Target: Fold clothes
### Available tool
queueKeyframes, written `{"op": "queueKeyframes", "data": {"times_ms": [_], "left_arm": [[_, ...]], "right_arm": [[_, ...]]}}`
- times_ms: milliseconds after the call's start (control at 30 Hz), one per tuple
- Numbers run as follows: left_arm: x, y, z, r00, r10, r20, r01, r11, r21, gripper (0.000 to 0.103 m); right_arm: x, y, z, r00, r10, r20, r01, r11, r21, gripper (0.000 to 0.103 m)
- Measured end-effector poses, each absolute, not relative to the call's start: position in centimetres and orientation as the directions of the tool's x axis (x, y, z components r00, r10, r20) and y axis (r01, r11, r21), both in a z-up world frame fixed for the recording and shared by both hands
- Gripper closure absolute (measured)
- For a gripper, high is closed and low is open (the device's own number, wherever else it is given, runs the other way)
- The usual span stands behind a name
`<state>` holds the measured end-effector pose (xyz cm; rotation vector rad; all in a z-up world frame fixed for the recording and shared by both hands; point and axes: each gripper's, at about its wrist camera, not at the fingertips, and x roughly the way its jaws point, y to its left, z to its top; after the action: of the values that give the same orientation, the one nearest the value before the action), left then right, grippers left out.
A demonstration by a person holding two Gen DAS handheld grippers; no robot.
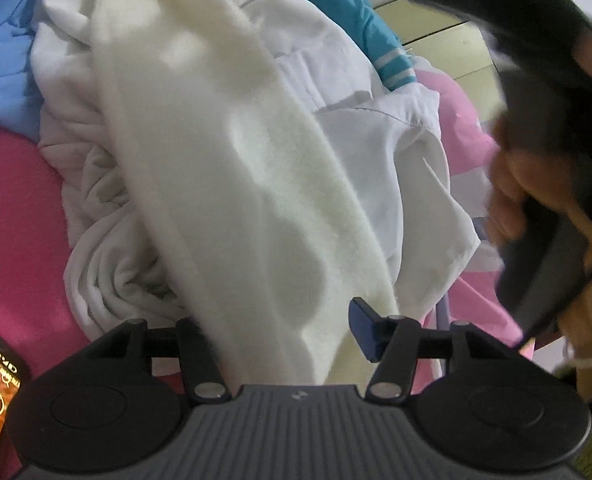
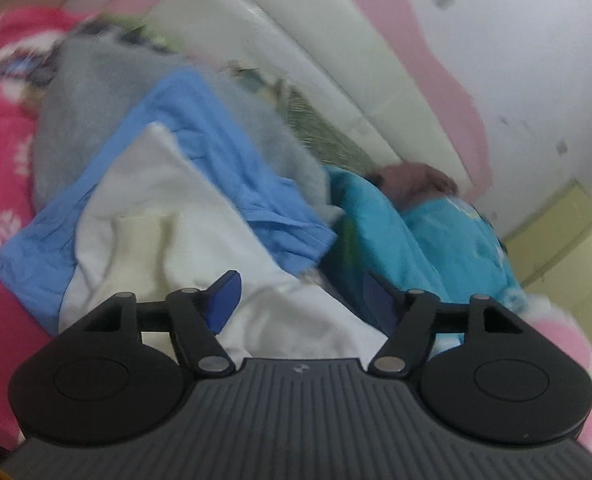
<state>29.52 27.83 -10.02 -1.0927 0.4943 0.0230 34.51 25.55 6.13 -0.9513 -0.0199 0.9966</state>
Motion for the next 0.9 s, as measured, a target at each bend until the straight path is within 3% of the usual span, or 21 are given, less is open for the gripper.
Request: {"op": "queueKeyframes", "data": {"times_ms": [133, 300, 433, 567, 667, 733, 800, 900], "left_arm": [[29.2, 28.2, -10.2, 0.892, -0.200, -0.406, -0.285, 0.448, -0.847, 0.047], [28.7, 28.7, -10.5, 0.891, -0.173, -0.420, -0.319, 0.421, -0.849, 0.061], [28.7, 28.4, -10.2, 0.893, -0.138, -0.428, -0.331, 0.442, -0.834, 0.070], [28.7, 28.1, -10.0, 0.895, -0.103, -0.435, -0.344, 0.462, -0.817, 0.078], [28.4, 28.3, -9.9, 0.894, -0.079, -0.440, -0.356, 0.472, -0.807, 0.079], [28.2, 28.2, -9.8, 0.893, -0.067, -0.444, -0.363, 0.477, -0.801, 0.079], [28.0, 28.1, -9.7, 0.892, -0.054, -0.448, -0.369, 0.482, -0.794, 0.078], [27.7, 28.0, -9.6, 0.891, -0.036, -0.453, -0.380, 0.490, -0.785, 0.077]], "right_arm": [[36.4, 19.6, 9.2, 0.593, 0.719, -0.363, -0.771, 0.375, -0.515, 0.035], [39.2, 9.2, 10.8, 0.582, 0.706, -0.403, -0.813, 0.521, -0.261, 0.035], [40.0, 3.2, 8.3, 0.523, 0.674, -0.521, -0.842, 0.505, -0.192, 0.035], [39.9, 1.5, 3.9, 0.464, 0.604, -0.648, -0.871, 0.446, -0.209, 0.035], [39.4, 1.3, 1.3, 0.445, 0.555, -0.702, -0.886, 0.389, -0.254, 0.037], [39.5, 1.0, 0.3, 0.431, 0.548, -0.717, -0.892, 0.379, -0.247, 0.048], [39.6, 0.9, 0.0, 0.438, 0.556, -0.706, -0.887, 0.396, -0.239, 0.094], [40.1, 1.0, -0.1, 0.505, 0.560, -0.657, -0.852, 0.447, -0.273, 0.094]]}}
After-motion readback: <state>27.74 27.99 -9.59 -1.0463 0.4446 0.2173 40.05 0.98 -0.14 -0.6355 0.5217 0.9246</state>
